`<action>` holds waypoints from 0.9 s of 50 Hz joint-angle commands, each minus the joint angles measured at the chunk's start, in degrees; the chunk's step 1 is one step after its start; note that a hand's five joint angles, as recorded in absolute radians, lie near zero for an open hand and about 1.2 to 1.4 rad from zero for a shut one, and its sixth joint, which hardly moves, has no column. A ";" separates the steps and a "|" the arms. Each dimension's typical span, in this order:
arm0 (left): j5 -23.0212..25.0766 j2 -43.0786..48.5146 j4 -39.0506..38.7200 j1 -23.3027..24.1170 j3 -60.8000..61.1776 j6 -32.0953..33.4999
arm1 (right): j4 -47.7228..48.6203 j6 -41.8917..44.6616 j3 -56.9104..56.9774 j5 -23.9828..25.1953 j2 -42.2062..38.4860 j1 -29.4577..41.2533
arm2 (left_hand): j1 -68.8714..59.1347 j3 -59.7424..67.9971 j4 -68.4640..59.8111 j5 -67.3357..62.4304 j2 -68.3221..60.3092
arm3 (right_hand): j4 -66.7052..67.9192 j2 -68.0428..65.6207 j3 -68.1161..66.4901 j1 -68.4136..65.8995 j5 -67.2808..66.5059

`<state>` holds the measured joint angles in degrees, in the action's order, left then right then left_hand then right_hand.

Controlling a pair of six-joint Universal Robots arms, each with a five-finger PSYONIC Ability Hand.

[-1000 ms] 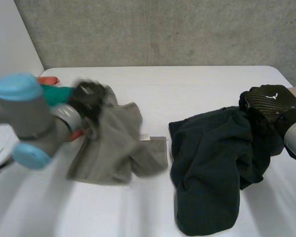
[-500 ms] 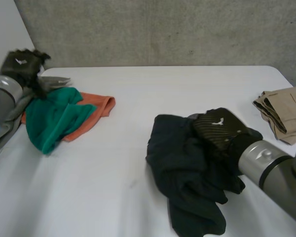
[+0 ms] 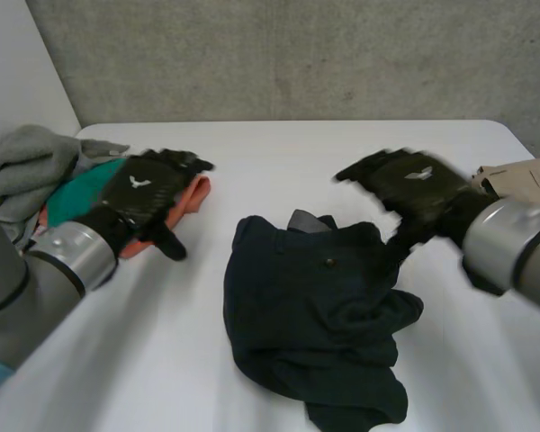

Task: Fold the laundry.

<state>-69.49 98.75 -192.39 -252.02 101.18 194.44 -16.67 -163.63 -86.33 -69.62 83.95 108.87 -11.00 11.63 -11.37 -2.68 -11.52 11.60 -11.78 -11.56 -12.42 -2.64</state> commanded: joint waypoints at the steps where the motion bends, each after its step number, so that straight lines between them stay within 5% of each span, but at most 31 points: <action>1: -0.99 -0.49 3.86 6.88 1.04 -2.40 | -4.51 -2.66 2.22 1.51 -0.27 -9.28 | 1.00 -1.63 1.37 2.68 1.52 | -1.60 1.78 1.56 2.42 2.64; 22: -7.24 7.68 1.67 15.59 3.32 -0.91 | -2.50 16.05 5.91 7.30 -17.93 -2.26 | 1.00 -1.63 1.37 2.68 1.52 | -1.60 1.78 1.56 2.42 2.64; 27: -7.41 10.14 1.67 15.33 2.45 -0.73 | 2.51 18.70 7.23 6.61 -22.68 0.37 | -29.74 29.12 -29.38 -28.07 -29.23 | 2.91 -2.73 -2.95 -2.08 -1.87; 28: -7.33 11.01 1.59 15.15 1.92 -0.73 | 4.26 19.13 7.84 5.65 -24.08 1.16 | -44.47 43.85 -44.11 -42.80 -43.96 | 19.28 -19.10 -19.32 -18.46 -18.24; 32: -7.41 13.39 0.80 14.54 -1.75 0.49 | 7.26 20.01 10.21 2.49 -25.93 2.66 | -68.95 68.32 -68.58 -67.27 -68.43 | 68.27 -68.09 -68.31 -67.44 -67.23; 39: -8.73 13.49 -1.67 11.29 -17.75 6.39 | 8.58 17.83 15.58 -7.44 -21.47 2.58 | -69.00 68.37 -68.63 -67.32 -68.48 | 68.40 -68.22 -68.44 -67.58 -67.36; 45: -8.73 12.78 -2.37 11.28 -34.37 4.29 | 14.03 7.99 12.60 -16.16 -10.57 2.58 | -69.00 68.37 -68.63 -67.32 -68.48 | 68.40 -68.22 -68.44 -67.58 -67.36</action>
<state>-78.14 112.13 -194.09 -240.65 80.35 200.12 -6.37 -148.20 -71.38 -79.04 64.36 111.56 -62.57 68.07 -68.66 -56.62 -68.27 68.14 -66.11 -66.83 -58.59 -55.63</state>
